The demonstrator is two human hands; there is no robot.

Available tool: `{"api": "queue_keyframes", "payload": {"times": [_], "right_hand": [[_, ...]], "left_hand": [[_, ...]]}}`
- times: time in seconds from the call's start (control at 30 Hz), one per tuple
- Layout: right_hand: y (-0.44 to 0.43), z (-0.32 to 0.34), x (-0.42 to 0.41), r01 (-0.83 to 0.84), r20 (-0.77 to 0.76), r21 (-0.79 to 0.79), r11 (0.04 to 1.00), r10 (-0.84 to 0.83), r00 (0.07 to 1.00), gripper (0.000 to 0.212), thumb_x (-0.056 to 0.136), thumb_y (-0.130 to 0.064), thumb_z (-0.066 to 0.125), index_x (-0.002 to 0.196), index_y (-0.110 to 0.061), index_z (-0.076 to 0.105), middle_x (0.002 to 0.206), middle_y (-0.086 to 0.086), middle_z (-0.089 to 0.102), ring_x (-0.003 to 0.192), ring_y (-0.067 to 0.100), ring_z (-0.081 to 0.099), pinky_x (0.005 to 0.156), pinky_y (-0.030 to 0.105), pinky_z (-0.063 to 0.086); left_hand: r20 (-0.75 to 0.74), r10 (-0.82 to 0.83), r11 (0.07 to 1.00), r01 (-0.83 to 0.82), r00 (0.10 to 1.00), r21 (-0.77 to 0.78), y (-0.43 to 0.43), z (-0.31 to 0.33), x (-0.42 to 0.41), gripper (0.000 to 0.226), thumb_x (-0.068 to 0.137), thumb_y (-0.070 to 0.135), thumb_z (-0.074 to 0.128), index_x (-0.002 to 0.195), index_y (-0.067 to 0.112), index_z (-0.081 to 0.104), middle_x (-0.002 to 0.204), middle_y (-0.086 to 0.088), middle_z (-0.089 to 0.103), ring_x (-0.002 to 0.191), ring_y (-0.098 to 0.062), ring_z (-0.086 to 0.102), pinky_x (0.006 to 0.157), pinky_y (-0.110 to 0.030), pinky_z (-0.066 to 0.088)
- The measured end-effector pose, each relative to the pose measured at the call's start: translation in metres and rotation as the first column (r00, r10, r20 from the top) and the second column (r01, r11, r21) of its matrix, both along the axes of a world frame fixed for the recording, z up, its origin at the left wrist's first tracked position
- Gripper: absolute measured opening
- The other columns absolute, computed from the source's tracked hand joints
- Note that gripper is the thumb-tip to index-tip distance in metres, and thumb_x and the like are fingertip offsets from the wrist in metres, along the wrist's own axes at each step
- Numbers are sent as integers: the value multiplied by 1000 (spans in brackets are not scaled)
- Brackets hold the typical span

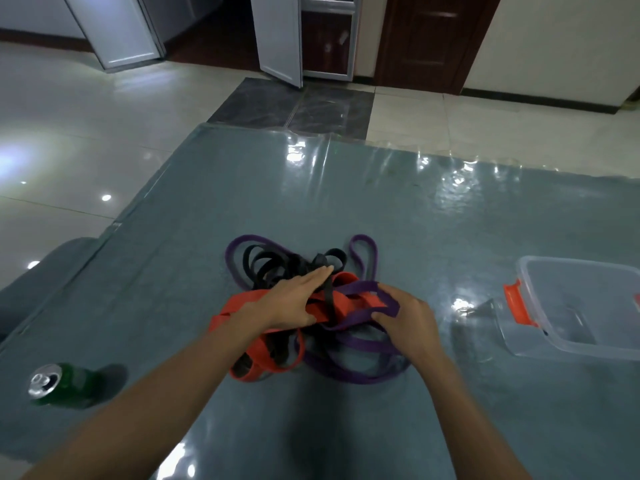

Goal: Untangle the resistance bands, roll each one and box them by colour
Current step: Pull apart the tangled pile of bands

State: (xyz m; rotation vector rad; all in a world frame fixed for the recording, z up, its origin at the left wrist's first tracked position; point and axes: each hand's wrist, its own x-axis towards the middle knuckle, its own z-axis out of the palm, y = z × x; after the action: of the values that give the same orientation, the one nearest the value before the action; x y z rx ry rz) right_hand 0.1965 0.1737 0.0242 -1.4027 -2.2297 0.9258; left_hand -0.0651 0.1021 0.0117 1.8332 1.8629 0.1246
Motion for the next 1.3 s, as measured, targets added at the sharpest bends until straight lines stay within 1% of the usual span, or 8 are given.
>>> {"api": "queue_keyframes", "payload": {"times": [0.1, 0.3, 0.5, 0.63, 0.77, 1.0, 1.13, 1.3], "right_hand": [[-3, -5, 4, -1, -67, -16, 1000, 0, 998, 54, 82, -18, 77, 132, -30, 64, 118, -8, 72, 106, 12, 68, 95, 33, 54], [-16, 4, 3, 82, -275, 87, 993, -55, 960, 52, 86, -7, 72, 129, -34, 63, 115, -30, 66, 106, -7, 63, 94, 15, 50], [-24, 15, -2, 29, -311, 191, 981, 32, 950, 53, 85, 1, 66, 126, -33, 67, 114, -39, 62, 104, -11, 62, 90, 9, 47], [-23, 18, 4, 91, -351, 192, 977, -18, 936, 59, 82, 9, 63, 122, -33, 68, 112, -37, 64, 101, -10, 64, 85, 6, 45], [-25, 28, 0, 49, -349, 278, 959, 53, 936, 57, 82, 7, 61, 123, -33, 67, 115, -35, 64, 104, -11, 62, 88, 6, 44], [-16, 57, -10, -132, -241, 337, 932, 221, 945, 51, 83, 5, 65, 125, -24, 70, 118, -10, 72, 103, 7, 67, 89, 13, 48], [-9, 71, -16, -267, -43, 235, 935, 285, 958, 56, 83, -24, 77, 136, -33, 61, 130, -10, 66, 115, 16, 64, 98, 33, 51], [0, 74, -18, -306, 21, 160, 938, 307, 952, 86, 76, -17, 80, 151, -34, 40, 147, -9, 50, 129, 14, 52, 102, 15, 36]], "left_hand": [[60, 35, 997, -39, 998, 71, -4, -3, 18, 104, 79, 44, 68, 157, 47, 0, 115, 0, 55, 99, -21, 54, 92, -40, 47], [136, -70, 939, 19, 988, 345, -5, -3, 46, 28, 92, 19, 69, 120, 18, 75, 137, 3, 65, 127, -18, 59, 109, -39, 44], [133, -193, 968, 167, 972, 185, -4, 4, 63, 49, 86, 14, 58, 135, 17, 60, 129, -3, 66, 118, -25, 60, 98, -38, 49], [-142, -191, 969, 210, 971, 132, -14, -5, 42, 70, 84, 41, 64, 148, 22, 43, 147, 4, 44, 131, -20, 43, 102, -40, 43], [-298, -229, 969, 246, 927, 23, -17, -9, 38, 83, 82, 24, 60, 156, 26, 23, 152, 2, 35, 131, -24, 42, 97, -41, 44], [-266, -195, 955, 244, 944, 166, 4, 44, 25, 60, 83, 23, 57, 141, 31, 47, 136, 0, 59, 121, -27, 59, 88, -42, 52], [-175, -133, 928, 184, 976, 323, 24, 89, 17, 48, 82, 27, 55, 129, 29, 62, 125, 4, 66, 114, -24, 63, 82, -35, 49], [-86, -33, 911, 65, 996, 408, 33, 114, 19, 46, 79, 34, 52, 121, 31, 71, 121, 8, 70, 113, -21, 65, 90, -38, 53]]}}
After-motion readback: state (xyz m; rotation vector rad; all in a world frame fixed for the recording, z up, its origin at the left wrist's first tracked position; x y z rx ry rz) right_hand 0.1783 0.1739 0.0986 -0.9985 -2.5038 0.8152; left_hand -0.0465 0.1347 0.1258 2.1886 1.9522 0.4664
